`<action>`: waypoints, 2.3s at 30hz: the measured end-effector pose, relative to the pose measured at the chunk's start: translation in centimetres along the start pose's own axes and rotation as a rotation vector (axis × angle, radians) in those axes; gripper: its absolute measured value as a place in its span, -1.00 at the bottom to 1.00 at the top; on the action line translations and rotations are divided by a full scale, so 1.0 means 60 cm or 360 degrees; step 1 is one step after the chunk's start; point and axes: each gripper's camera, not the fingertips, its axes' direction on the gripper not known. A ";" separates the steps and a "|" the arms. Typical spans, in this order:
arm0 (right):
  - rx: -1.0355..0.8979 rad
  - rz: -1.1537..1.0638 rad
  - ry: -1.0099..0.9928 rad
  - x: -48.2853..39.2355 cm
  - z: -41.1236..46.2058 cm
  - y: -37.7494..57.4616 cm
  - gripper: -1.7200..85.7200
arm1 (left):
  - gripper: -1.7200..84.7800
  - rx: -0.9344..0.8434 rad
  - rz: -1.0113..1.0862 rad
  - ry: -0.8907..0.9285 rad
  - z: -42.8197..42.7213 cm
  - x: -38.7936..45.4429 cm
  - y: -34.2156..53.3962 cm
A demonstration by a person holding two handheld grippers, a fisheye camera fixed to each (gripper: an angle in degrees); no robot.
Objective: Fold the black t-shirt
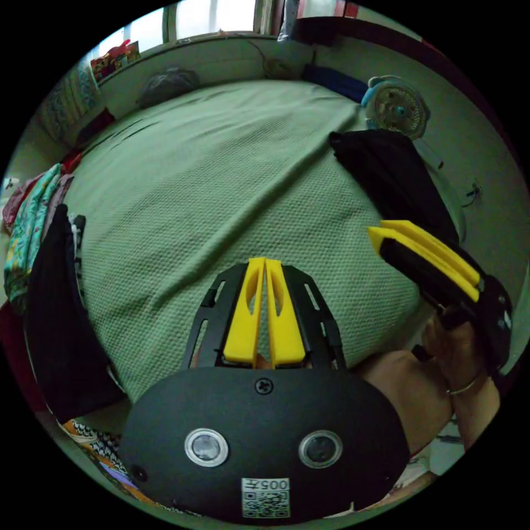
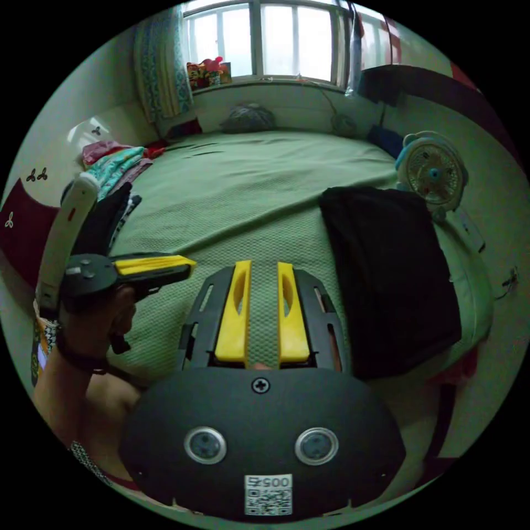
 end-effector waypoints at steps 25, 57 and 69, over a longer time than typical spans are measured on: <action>0.0043 0.0245 0.0404 0.307 0.006 0.154 -0.77 | -0.97 0.0122 0.0042 0.0208 0.131 0.196 -0.231; -0.0033 0.0271 0.0435 0.448 0.048 0.207 -0.80 | -0.97 0.0056 0.0101 0.0068 0.230 0.283 -0.367; -0.0143 0.0128 0.0513 0.443 0.073 0.203 -0.73 | -0.97 0.0036 0.0094 0.0082 0.243 0.290 -0.386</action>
